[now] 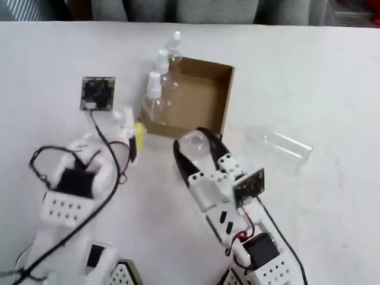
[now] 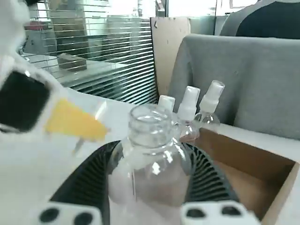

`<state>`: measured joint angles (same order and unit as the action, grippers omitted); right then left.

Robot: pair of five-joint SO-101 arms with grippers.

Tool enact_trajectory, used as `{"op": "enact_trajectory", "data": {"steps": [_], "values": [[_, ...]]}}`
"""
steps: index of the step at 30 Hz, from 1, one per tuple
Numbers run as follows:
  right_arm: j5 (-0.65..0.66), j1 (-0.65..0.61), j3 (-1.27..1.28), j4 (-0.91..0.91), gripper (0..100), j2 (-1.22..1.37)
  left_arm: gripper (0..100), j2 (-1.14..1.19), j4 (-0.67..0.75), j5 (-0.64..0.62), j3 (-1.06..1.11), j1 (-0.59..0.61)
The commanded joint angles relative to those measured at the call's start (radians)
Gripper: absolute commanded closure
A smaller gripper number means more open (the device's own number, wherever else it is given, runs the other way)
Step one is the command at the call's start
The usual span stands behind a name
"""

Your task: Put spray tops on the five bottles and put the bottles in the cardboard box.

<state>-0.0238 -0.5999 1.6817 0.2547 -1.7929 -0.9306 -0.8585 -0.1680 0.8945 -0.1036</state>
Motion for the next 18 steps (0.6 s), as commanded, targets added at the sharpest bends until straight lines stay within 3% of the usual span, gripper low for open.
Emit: {"op": "enact_trajectory", "data": {"steps": [1, 8, 18], "values": [[-0.055, -0.018, 0.009, 0.054, 98.1, -0.008, 98, -0.166, -0.005, 0.049, -0.106, 0.008], [-0.063, -0.117, 0.009, 0.133, 98.1, -0.008, 98, -0.197, -0.006, 0.049, -0.322, -0.024], [-0.057, -0.151, 0.009, 0.162, 98.1, -0.008, 98, -0.008, -0.114, 0.043, -0.496, -0.252]]}}
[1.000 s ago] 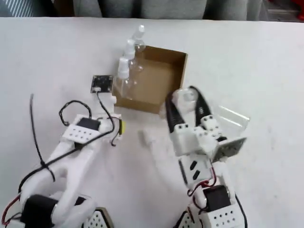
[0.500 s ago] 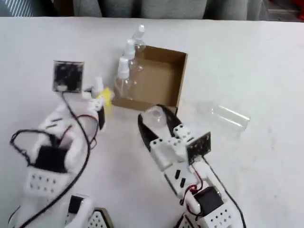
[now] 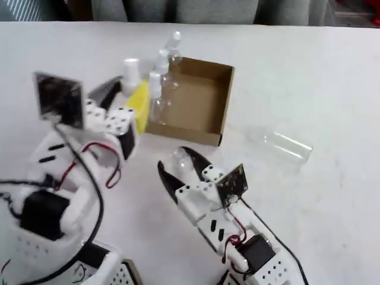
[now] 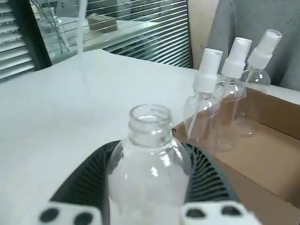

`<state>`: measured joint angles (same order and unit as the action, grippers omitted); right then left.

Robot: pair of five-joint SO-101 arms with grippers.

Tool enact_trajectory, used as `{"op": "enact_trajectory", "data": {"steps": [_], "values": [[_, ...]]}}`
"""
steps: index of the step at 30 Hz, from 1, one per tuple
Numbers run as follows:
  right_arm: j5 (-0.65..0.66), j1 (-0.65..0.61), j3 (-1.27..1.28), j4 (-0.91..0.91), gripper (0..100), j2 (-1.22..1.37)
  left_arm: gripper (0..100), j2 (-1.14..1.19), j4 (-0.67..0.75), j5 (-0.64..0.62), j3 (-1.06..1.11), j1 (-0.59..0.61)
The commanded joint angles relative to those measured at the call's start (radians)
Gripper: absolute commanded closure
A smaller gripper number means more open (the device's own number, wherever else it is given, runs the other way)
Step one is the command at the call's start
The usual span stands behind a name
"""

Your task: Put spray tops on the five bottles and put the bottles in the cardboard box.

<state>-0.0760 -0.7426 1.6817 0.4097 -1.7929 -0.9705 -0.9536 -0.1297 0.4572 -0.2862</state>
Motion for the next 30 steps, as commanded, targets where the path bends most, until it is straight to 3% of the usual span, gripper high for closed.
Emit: {"op": "enact_trajectory", "data": {"steps": [1, 10, 15, 25, 30], "values": [[-0.005, -0.01, 0.009, 0.016, 98.1, -0.008, 98, 0.036, -0.018, 0.005, -0.052, -0.088], [-0.005, -0.012, 0.009, 0.038, 98.2, -0.008, 98, -0.016, -0.002, 0.003, 0.055, -0.168], [-0.005, -0.012, 0.009, 0.038, 98.2, -0.008, 98, -0.073, 0.144, 0.002, 0.1, -0.174], [-0.005, -0.012, 0.009, 0.061, 98.2, -0.008, 98, -0.101, 0.232, -0.002, 0.104, -0.174], [-0.005, -0.012, 0.009, 0.061, 98.2, -0.008, 98, -0.105, 0.264, -0.146, 0.112, -0.165]]}}
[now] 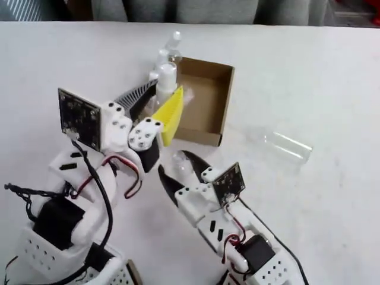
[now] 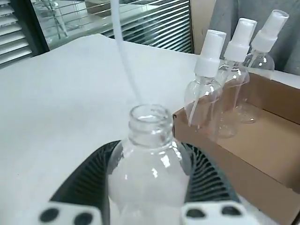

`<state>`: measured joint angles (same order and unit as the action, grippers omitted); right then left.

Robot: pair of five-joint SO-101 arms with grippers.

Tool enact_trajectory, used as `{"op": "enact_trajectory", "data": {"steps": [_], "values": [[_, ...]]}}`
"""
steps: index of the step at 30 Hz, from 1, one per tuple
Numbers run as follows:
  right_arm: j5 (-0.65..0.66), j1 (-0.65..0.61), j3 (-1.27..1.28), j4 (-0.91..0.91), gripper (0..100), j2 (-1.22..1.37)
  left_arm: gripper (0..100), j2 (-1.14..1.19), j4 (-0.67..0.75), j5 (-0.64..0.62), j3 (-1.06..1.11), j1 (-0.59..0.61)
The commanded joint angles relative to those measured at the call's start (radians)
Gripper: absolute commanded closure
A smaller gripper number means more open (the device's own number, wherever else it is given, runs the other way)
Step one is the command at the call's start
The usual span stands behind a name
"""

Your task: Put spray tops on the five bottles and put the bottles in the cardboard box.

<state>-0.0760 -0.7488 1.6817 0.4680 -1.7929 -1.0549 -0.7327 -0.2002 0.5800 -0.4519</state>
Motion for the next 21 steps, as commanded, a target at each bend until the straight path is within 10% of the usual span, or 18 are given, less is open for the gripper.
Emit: {"op": "enact_trajectory", "data": {"steps": [1, 21], "values": [[-0.005, -0.005, 0.009, 0.002, 98.2, -0.008, 98, -0.021, 0.044, -0.072, -0.011, 0.001], [-0.005, -0.005, 0.009, 0.001, 98.2, -0.008, 98, -0.021, 0.041, -0.052, 0.155, -0.013]]}}
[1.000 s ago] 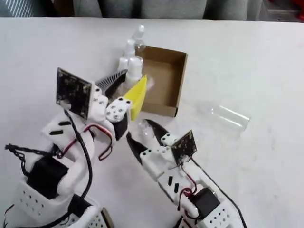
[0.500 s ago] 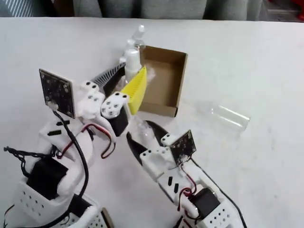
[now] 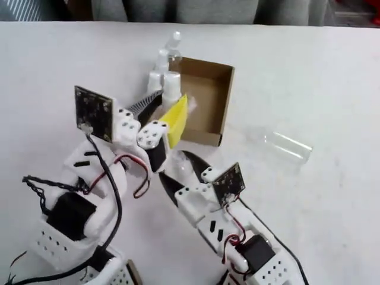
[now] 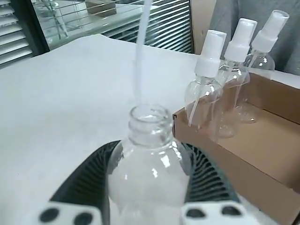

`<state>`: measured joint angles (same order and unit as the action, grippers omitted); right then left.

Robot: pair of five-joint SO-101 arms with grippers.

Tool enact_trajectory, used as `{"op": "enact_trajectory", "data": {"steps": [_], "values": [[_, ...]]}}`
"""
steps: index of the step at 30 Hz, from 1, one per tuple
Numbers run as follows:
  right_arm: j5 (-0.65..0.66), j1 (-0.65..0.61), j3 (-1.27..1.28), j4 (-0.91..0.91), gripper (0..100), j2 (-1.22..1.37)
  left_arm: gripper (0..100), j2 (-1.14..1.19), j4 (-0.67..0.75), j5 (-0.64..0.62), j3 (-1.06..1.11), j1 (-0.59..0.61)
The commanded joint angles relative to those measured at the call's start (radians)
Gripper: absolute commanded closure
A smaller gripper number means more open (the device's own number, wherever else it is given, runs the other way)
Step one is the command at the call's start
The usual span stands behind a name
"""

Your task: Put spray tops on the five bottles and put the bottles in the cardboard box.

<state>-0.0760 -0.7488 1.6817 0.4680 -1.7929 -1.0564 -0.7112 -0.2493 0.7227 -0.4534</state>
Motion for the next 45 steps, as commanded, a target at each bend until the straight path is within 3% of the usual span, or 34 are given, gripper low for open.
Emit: {"op": "enact_trajectory", "data": {"steps": [1, 14, 22, 45], "values": [[-0.005, -0.005, 0.009, 0.001, 98.2, -0.008, 98, -0.021, 0.018, -0.003, 0.029, -0.013], [-0.005, 0.001, 0.009, 0.001, 98.2, -0.008, 98, -0.082, -0.04, 0.002, 0.16, -0.015], [-0.005, 0.001, 0.009, 0.007, 98.2, -0.008, 98, -0.312, -0.06, 0.005, 0.331, -0.143], [-0.011, 0.035, 0.009, 0.005, 98.2, -0.008, 97, -0.634, -0.046, 0.005, 0.594, -0.143]]}}
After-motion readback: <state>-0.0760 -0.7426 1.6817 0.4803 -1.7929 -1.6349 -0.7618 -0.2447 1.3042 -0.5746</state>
